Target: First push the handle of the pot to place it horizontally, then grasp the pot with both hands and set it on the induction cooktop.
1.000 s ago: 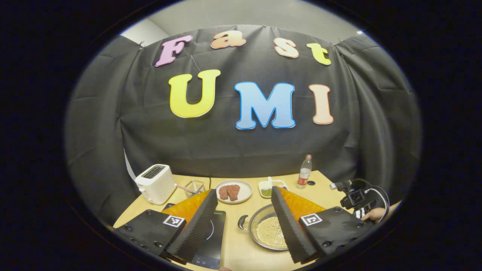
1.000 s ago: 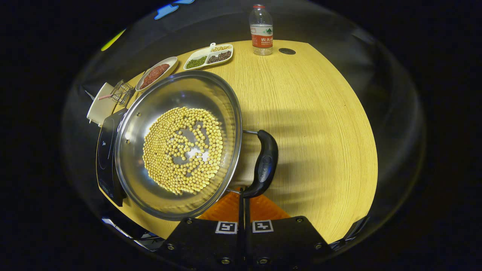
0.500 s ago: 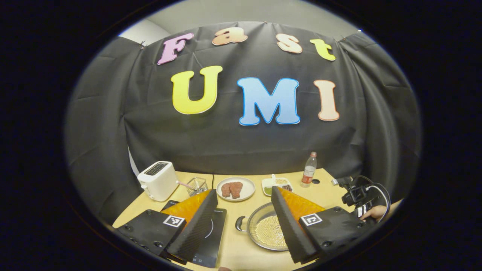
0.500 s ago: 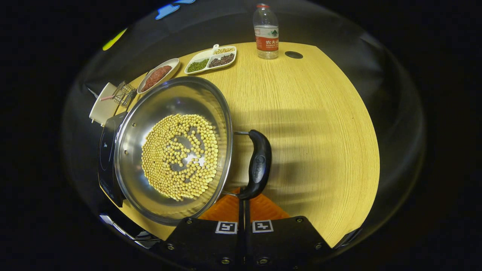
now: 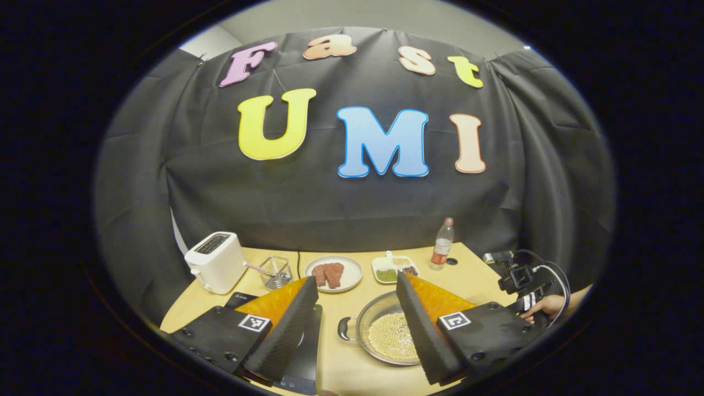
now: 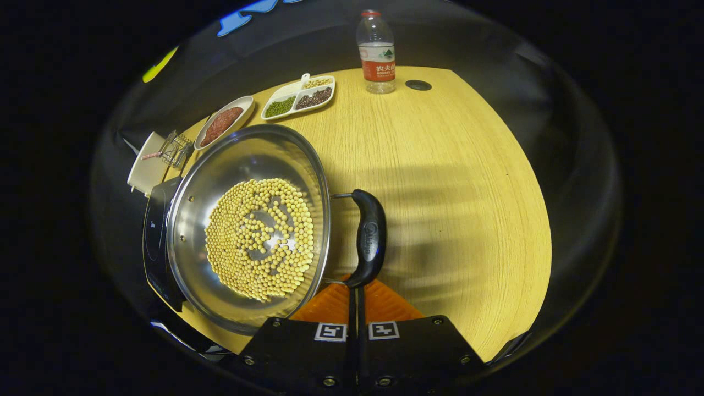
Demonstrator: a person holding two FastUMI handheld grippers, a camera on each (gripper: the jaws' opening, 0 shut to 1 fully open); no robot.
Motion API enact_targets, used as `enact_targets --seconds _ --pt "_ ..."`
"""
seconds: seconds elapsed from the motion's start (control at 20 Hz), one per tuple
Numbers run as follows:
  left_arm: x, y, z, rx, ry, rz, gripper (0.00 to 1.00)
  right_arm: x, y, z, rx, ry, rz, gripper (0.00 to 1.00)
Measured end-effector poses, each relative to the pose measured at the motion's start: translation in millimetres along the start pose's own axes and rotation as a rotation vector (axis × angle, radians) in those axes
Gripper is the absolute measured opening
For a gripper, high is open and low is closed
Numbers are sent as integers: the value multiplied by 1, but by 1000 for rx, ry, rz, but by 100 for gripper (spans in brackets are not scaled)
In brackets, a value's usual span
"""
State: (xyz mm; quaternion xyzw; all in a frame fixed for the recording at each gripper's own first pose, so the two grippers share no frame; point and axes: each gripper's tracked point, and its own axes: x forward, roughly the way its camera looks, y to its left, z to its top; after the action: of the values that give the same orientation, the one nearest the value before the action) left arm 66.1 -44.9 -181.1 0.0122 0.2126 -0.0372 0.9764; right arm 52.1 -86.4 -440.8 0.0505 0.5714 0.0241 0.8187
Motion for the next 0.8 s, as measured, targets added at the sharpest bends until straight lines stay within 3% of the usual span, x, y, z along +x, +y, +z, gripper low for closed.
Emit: enact_targets --seconds 0.1,0.2,0.4,0.5,0.8 --pt "5 3 -3 8 3 -27 99 -11 -6 -3 14 -32 -24 0" --pt "9 5 -7 8 5 -52 96 -27 -13 -9 6 -67 -56 19" --pt "20 3 -15 3 15 -96 99 -63 -16 -16 27 -160 -94 66" --pt "25 1 -18 6 19 -114 99 -79 -10 -16 47 -229 -93 99" --pt "40 -2 -50 10 73 -141 99 -111 10 3 64 -416 -89 99"
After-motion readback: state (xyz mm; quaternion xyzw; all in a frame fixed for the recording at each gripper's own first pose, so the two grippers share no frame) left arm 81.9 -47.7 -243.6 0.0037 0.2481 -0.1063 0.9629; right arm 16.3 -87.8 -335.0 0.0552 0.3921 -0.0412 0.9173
